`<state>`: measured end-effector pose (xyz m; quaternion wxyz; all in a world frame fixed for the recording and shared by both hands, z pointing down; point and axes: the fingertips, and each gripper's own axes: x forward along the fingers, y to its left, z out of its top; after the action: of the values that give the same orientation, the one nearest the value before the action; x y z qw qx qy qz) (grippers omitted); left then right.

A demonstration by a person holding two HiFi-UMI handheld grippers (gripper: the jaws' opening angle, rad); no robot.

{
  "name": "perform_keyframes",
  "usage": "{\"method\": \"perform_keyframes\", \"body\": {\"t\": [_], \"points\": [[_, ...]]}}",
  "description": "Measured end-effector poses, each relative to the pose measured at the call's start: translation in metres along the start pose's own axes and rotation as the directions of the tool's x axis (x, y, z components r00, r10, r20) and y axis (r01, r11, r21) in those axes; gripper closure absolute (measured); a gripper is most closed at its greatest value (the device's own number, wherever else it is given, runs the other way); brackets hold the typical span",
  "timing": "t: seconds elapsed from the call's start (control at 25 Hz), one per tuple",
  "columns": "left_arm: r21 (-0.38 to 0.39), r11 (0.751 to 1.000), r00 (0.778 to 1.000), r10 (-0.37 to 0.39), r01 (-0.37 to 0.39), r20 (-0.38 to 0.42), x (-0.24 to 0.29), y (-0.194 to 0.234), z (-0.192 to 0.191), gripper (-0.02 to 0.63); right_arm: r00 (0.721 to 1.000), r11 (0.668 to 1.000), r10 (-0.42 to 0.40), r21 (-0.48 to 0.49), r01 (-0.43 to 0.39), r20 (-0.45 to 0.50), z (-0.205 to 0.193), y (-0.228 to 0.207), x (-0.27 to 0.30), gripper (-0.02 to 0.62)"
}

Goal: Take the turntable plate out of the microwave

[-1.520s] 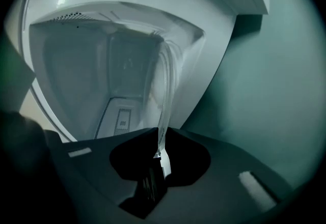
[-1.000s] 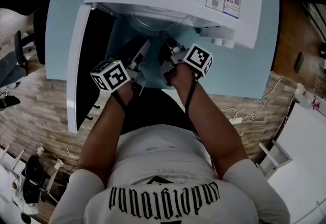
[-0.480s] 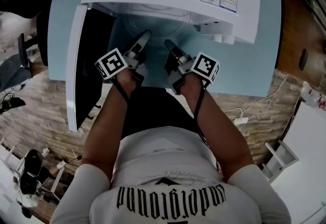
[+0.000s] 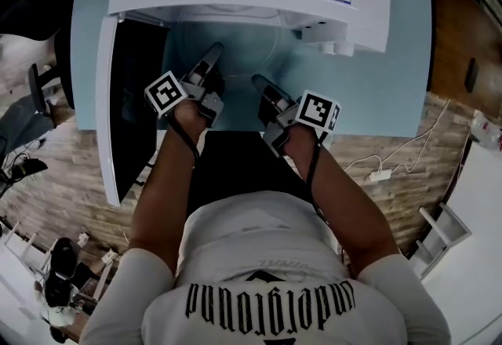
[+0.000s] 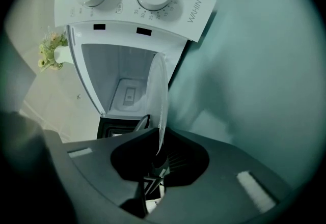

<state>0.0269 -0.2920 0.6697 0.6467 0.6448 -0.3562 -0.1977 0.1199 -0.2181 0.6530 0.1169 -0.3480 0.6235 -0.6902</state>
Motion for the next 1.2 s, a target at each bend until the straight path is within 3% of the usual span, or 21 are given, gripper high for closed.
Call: {"method": "perform_keyframes", "body": {"t": [0.2,0.64,1.2], "points": [[-0.017,0.997,0.997,-0.080,0.080,0.001,-0.005,-0.006,-0.006,0.518,1.000,0.999,0.006,-0.035,-0.006,-0.024,-0.005,0.000,-0.007,0.561],[-0.055,0.988,0.988,-0.143,0.146,0.056,-0.031,-0.016,-0.018,0.526,0.997,0.995,0.029,-0.091,-0.034,-0.065,-0.022,0.012,-0.021,0.555],[-0.039,0.976,0.974,-0.208,0.212,0.087,-0.075,-0.053,-0.049,0.529,0.992,0.984,0.069,-0.158,-0.084,-0.102,-0.057,0.040,-0.062,0.555]]}}
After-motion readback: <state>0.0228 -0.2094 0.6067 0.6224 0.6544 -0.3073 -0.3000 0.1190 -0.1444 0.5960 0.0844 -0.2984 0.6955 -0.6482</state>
